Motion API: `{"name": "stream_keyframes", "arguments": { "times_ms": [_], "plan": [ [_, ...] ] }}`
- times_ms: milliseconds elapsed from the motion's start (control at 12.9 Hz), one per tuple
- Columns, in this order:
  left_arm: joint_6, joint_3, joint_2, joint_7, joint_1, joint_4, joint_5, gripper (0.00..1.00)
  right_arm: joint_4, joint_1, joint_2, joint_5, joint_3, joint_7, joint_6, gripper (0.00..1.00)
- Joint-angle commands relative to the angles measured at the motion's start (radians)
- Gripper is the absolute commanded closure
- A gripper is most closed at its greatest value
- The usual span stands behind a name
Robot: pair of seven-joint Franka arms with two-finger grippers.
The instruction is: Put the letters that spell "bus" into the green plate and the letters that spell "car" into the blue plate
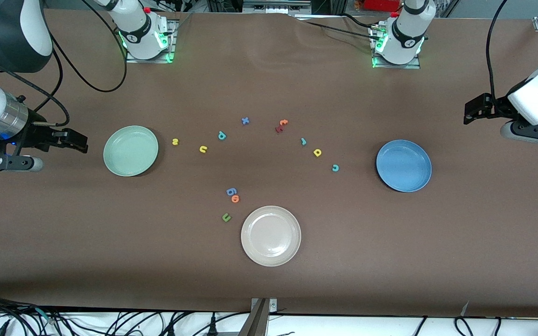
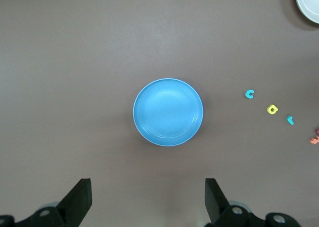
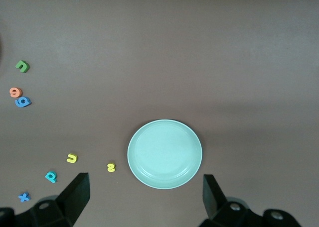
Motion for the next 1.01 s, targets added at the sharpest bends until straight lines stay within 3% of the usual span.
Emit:
{"name": "stream_keyframes", "arguments": {
  "times_ms": [0,930],
  "plan": [
    [-0.009,0.004,0.015,0.011,-0.002,0.027,-0.012,0.00,0.024,0.000,0.011,0.015,0.003,0.010,-0.011,0.00],
    [-0.009,0.004,0.016,0.014,-0.002,0.027,-0.010,0.00,0.024,-0.002,0.011,0.014,0.002,0.000,-0.011,0.00]
  ]
}}
